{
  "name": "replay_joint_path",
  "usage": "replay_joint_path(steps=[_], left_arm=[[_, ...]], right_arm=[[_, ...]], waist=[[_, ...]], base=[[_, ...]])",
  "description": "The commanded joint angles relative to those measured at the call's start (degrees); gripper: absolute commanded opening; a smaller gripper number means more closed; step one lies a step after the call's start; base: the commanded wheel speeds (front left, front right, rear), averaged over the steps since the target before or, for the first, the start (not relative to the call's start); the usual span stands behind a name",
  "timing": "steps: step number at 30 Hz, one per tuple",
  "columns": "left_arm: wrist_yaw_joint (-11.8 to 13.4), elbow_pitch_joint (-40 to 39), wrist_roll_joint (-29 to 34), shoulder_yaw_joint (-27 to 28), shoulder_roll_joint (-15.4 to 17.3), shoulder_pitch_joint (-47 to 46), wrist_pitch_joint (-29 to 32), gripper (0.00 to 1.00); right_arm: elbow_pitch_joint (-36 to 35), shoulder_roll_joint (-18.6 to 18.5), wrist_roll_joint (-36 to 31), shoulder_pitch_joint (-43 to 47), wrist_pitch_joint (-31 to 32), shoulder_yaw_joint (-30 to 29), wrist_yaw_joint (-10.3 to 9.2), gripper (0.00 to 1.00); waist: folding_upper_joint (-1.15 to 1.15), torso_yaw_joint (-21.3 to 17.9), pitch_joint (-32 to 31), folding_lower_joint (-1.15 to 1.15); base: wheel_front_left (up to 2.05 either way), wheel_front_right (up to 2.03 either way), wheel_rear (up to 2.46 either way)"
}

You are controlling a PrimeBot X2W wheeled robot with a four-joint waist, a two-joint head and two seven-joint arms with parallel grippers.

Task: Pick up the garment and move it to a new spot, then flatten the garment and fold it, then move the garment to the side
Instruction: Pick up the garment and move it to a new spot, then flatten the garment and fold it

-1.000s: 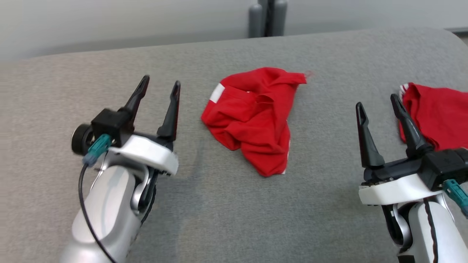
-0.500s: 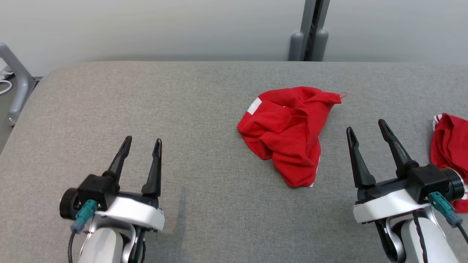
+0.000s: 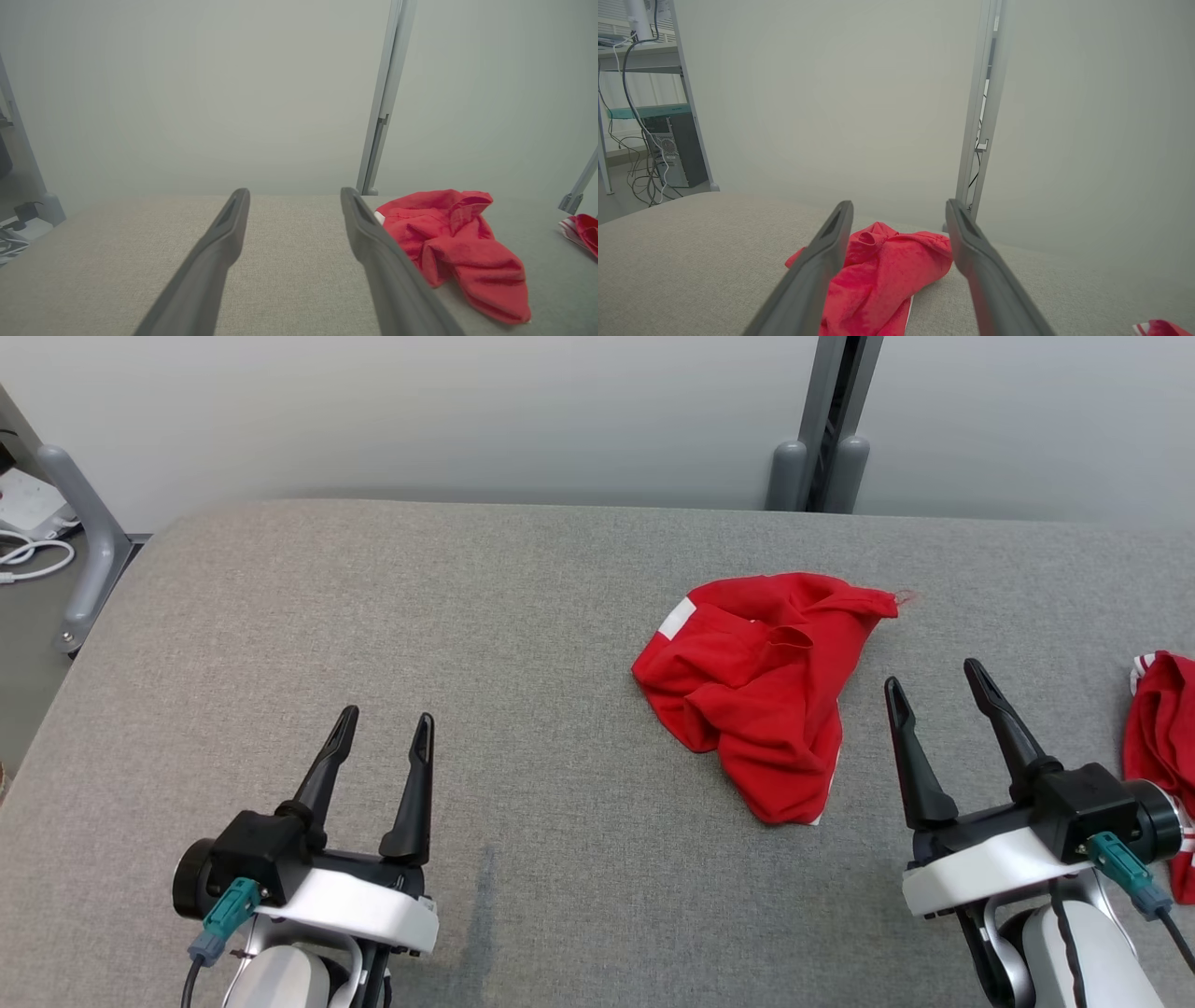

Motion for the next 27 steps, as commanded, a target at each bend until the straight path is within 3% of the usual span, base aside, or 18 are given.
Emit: replay_joint_path(steps=[1,27], left_arm=[[0.42,-0.52,-0.30,-0.03,0.18,0.52,-0.23,1.00],[1.09,-0.76,-1.42,-4.34,0.15,-0.01,-0.23,1.00]], right_arm=[[0.28,-0.26,-0.17,0.29,0.00,-0.23,-0.02,1.00],[6.05,-1.21,-0.07,-4.23,0.00,-0.73,-0.02,1.00]], waist=[[0.00,0.00,0.00,0.00],[0.00,4.73,1.04,0.00]], base=[[0.00,0.00,0.00],[0.00,0.00,0.00]])
